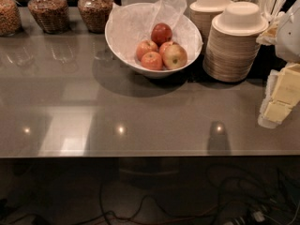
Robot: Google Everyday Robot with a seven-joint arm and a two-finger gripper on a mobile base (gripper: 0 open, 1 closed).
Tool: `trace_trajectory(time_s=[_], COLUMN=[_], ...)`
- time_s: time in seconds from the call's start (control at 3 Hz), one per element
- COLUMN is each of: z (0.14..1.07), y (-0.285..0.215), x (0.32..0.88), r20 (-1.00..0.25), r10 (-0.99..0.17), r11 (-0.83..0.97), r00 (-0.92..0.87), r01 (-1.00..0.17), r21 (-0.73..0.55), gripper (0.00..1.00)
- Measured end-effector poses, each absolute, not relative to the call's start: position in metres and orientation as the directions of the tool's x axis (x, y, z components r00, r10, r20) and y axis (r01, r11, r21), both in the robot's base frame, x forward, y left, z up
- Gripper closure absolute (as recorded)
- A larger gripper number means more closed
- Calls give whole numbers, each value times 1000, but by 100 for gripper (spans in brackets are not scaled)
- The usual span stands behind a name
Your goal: Pick apple from white bowl
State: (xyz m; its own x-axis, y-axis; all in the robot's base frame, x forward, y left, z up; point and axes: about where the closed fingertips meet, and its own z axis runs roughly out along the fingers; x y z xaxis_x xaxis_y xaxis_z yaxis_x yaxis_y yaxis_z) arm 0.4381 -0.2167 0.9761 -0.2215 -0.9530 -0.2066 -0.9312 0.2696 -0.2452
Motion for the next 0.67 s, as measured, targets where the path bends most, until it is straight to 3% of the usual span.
trace_trajectory(time_s=[0.67], z=[976], y=[-208], x=[449], r20=[-260], r10=[-942], r11=[283], r00=[-212], r01=[-918], r21=[-277], gripper=[0])
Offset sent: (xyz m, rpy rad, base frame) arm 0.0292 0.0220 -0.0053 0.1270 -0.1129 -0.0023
